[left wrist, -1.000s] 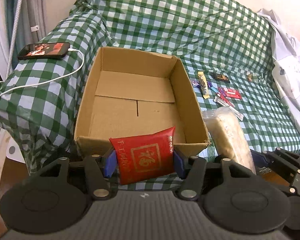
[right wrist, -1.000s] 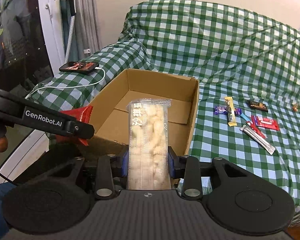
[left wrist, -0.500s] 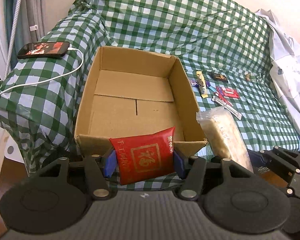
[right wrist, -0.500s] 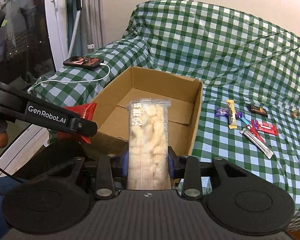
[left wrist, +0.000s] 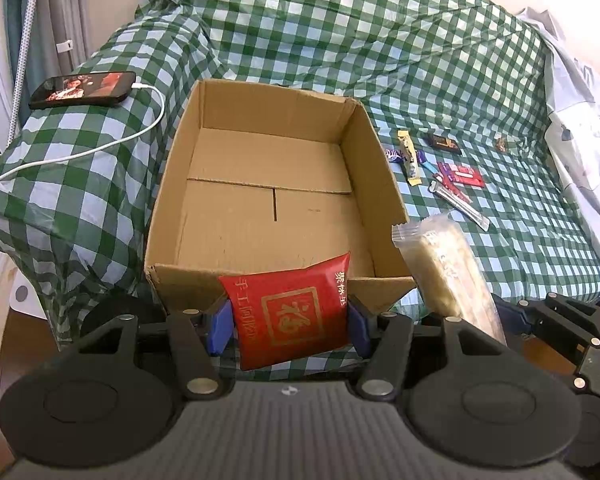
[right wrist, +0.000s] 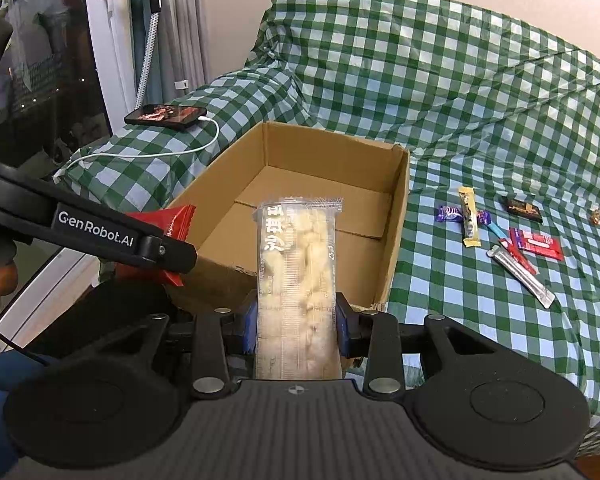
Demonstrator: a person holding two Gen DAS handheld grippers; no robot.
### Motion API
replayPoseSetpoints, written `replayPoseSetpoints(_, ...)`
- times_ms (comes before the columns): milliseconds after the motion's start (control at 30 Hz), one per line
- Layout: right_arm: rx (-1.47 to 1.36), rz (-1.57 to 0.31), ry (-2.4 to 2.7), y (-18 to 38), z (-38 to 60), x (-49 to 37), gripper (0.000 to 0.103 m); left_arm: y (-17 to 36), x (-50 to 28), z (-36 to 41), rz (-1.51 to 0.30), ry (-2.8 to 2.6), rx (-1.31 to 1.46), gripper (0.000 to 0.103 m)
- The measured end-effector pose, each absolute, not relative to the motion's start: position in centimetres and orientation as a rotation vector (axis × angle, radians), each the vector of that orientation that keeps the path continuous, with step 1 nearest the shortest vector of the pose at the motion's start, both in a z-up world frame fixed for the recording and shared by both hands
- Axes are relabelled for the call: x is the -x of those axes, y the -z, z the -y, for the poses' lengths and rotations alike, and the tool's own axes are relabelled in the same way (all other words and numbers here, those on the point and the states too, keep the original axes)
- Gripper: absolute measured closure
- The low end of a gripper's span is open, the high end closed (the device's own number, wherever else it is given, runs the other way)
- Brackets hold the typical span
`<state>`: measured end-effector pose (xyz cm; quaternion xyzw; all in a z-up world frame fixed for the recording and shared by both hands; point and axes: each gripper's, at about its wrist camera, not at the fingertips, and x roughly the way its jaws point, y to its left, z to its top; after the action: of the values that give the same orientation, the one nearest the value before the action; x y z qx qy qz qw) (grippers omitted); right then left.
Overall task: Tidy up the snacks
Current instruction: 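Carry the red packet and puffed-snack bag over the cardboard box with both tools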
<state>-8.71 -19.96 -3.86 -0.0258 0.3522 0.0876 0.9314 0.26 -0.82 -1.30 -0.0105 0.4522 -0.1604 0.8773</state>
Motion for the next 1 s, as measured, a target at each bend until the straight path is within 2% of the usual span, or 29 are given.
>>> replayPoseSetpoints(1000,0.033,-0.780,-0.132,4.9,21.0,0.5,0.065,2.7,-9.5,0.5,-0.963,0.273,0.082,0.040)
